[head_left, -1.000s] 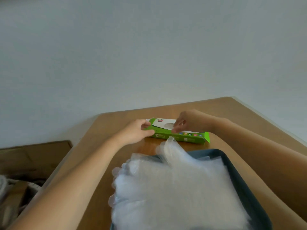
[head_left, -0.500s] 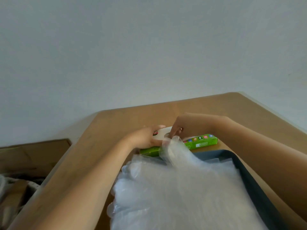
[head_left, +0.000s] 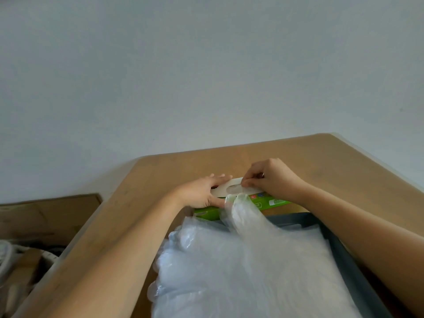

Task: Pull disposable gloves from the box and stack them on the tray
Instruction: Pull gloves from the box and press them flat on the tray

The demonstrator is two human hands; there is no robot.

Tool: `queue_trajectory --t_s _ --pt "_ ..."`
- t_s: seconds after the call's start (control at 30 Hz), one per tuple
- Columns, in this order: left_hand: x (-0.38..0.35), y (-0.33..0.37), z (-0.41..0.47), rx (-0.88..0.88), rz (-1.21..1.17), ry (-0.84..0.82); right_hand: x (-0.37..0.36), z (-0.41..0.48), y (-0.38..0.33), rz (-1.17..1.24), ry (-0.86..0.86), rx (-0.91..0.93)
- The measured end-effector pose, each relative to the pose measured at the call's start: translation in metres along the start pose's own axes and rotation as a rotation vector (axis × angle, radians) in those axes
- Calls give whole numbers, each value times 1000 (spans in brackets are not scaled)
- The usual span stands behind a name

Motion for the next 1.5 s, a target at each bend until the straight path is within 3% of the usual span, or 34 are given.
queue_trajectory --t_s 0.23,0.33,0.47,0.53,0.6,0.67,0.73,0.77,0.93,1.03,1.13,1.3,1.37,1.5 --pt "10 6 1 36 8 -45 9 4 2 225 193 -114" --pt "9 9 1 81 -7 -42 27 4 -10 535 221 -133" --pt "7 9 -7 105 -43 -68 63 -1 -43 913 102 -29" --pt "13 22 -24 88 -144 -20 74 -10 -59 891 23 -33" --pt "22 39 -44 44 -290 128 79 -21 -69 868 3 -85" --pt "30 55 -67 -74 -511 226 82 -32 -77 838 12 -164" --pt "34 68 -81 -191 -843 187 81 -39 -80 657 56 -220" --pt "35 74 -86 -245 -895 154 80 -44 -84 569 75 -241" --pt "19 111 -106 -239 -607 236 62 -61 -94 323 115 -293" --pt "5 127 -116 -219 -485 496 61 -74 -103 417 75 -301" --pt "4 130 -125 -203 -629 606 66 -85 -105 436 6 -278" --pt "10 133 -155 -76 -768 641 75 -112 -113 908 53 -404" --pt "12 132 -164 -17 -803 645 76 -123 -110 962 -48 -467" --pt "14 125 -176 96 -862 615 78 -149 -107 868 -319 -175"
Point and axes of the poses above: each hand's wrist, its own z-axis towards the middle knuckle, its own x-axis out of the back of the hand, y = z × x, the point moved 1 cm from there along z, towards the middle knuckle
